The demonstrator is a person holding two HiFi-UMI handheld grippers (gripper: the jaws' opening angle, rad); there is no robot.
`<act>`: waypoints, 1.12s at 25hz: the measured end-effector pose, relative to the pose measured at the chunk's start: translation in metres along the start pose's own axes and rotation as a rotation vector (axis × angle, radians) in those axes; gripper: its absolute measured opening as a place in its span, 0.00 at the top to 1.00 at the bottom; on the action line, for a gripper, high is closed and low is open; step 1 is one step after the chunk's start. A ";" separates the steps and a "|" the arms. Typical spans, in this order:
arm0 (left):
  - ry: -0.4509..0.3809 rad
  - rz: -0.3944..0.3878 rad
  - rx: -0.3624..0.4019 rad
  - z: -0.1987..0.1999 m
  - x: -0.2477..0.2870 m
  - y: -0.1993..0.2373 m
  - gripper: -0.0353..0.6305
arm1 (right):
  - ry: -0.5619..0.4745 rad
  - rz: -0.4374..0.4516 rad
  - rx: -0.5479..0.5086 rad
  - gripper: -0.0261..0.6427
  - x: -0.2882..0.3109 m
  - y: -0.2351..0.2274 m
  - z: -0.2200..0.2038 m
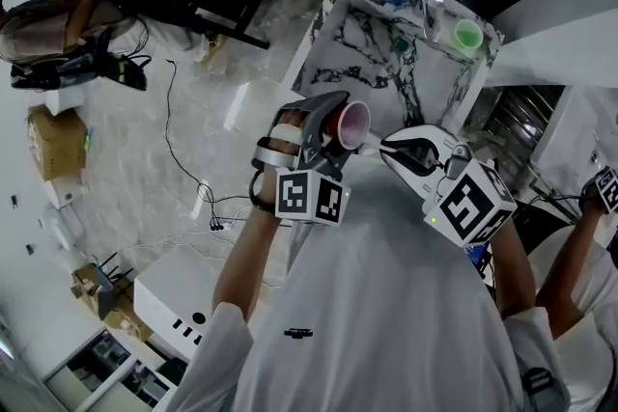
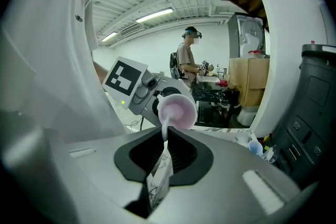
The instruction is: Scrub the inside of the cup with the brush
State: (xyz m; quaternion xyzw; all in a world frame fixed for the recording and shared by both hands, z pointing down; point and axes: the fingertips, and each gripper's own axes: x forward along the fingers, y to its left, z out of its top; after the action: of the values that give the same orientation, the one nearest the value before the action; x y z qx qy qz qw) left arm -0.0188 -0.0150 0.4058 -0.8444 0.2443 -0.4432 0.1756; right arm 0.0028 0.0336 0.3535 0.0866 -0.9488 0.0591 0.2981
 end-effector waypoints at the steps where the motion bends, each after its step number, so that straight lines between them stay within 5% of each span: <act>1: 0.003 0.001 0.006 0.000 0.000 0.000 0.55 | -0.002 -0.003 -0.009 0.92 0.000 -0.002 0.002; 8: 0.044 -0.009 0.072 -0.007 0.002 -0.011 0.56 | 0.005 -0.021 -0.093 0.92 0.002 -0.008 0.020; 28: 0.017 0.005 0.044 -0.007 -0.007 -0.009 0.56 | 0.123 -0.016 -0.111 0.92 0.004 -0.019 -0.003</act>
State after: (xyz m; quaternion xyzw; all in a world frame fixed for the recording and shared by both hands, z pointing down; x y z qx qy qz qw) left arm -0.0257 -0.0037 0.4094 -0.8358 0.2381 -0.4553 0.1933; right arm 0.0052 0.0147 0.3592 0.0739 -0.9298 0.0094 0.3605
